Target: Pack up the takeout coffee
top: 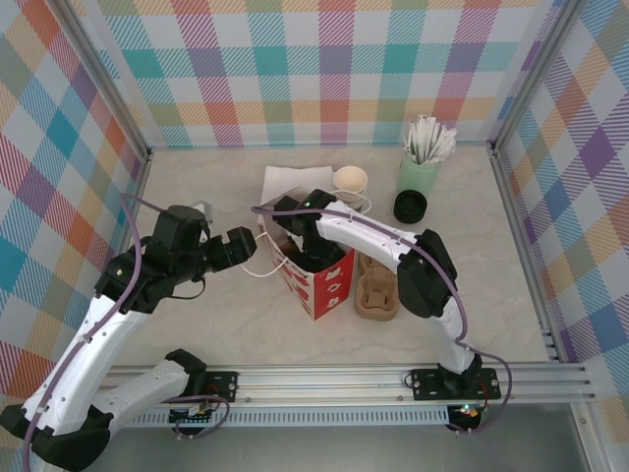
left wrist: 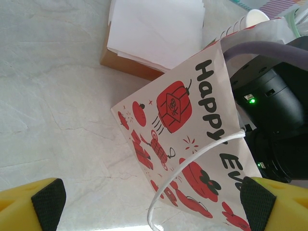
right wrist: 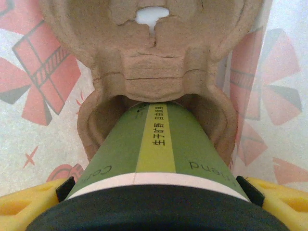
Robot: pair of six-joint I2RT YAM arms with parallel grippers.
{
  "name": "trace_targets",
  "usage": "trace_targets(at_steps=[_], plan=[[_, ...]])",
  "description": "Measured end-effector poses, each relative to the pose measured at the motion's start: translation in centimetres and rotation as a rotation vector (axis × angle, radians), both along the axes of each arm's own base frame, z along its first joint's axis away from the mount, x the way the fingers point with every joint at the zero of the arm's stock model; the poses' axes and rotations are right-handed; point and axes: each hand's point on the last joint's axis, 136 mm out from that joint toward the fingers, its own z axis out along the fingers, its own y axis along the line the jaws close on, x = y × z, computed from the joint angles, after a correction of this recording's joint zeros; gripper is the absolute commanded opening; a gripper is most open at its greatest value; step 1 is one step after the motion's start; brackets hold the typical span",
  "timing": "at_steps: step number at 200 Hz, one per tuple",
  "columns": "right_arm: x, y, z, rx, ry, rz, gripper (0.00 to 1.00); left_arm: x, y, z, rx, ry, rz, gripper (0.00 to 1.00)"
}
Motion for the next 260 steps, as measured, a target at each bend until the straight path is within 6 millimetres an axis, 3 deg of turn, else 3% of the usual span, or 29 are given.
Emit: trace_targets(at_steps=[260], plan=[[0.3, 0.1, -1.6, 0.016, -0.006, 0.031, 0.79, 0.4, -0.2, -1.4, 0.023, 0.042, 0.0, 0.96]])
